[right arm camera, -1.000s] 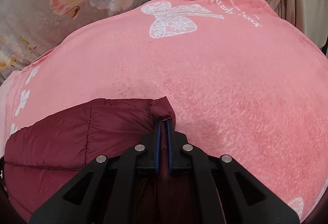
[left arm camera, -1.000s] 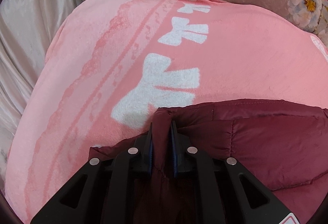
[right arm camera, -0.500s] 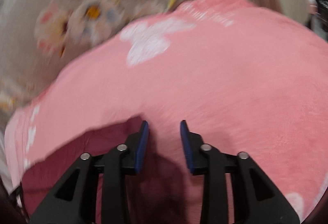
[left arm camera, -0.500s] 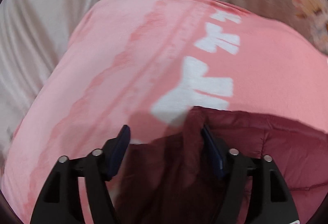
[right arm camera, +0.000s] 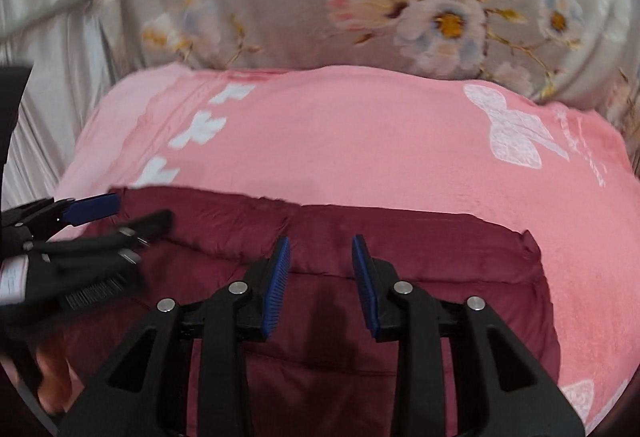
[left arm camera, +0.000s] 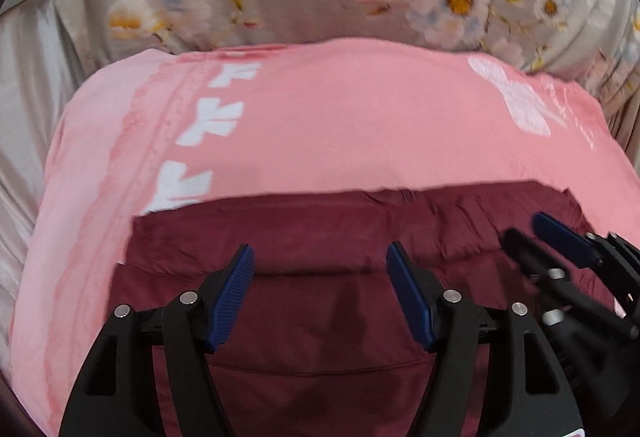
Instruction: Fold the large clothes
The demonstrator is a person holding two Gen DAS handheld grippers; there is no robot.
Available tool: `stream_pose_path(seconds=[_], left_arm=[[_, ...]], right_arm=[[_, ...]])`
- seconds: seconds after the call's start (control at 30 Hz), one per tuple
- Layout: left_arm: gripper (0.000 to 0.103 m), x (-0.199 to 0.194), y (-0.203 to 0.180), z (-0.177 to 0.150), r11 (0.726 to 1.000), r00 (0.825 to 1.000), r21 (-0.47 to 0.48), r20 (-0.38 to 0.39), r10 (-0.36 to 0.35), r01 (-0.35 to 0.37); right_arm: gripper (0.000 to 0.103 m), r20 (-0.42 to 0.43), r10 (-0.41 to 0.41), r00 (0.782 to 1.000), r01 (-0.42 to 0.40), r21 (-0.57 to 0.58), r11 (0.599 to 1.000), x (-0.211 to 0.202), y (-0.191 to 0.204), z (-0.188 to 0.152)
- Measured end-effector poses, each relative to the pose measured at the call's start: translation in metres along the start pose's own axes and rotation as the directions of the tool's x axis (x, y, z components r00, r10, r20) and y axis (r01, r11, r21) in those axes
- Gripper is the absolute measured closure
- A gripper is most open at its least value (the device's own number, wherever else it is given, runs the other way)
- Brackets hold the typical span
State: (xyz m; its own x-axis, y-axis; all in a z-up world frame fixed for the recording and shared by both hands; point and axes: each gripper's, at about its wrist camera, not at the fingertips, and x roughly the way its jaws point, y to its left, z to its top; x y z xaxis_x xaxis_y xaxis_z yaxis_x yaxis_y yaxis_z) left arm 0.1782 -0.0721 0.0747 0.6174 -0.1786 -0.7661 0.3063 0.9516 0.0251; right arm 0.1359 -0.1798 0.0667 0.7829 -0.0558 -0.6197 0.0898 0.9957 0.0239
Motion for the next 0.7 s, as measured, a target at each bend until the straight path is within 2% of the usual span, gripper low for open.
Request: stream_pose_path(seconds=[0.03,0.13,0.23,0.7], left_arm=[[0.046,0.009,-0.004,-0.003,1.0,1.0,-0.011,-0.018,0.001,-0.001],[0.049,0.034,-0.006,-0.01,0.999,0.998,-0.043,-0.059,0.0,-0.003],[0.045,0.044,-0.004,-0.016,0.999,0.999,-0.046,-0.043,0.014,-0.016],[0.036,0.069,-0.008,-0.021,0.998,0.999,-0.038,0.005,0.053,-0.052]], right_arm=[[0.086,-0.021,0.001,1.0,-0.001,0.006,1.0,0.008,0.001,-0.002],[0.086,-0.062,-0.014,0.998,0.015,0.028,0.999,0.03,-0.008,-0.011],[0.087,-0.087,-0.009,0.996,0.014,0.058,0.998,0.045,-0.017,-0.019],[0.087,-0.087,0.011,0.996,0.0,0.124,0.992,0.061,-0.029,-0.026]])
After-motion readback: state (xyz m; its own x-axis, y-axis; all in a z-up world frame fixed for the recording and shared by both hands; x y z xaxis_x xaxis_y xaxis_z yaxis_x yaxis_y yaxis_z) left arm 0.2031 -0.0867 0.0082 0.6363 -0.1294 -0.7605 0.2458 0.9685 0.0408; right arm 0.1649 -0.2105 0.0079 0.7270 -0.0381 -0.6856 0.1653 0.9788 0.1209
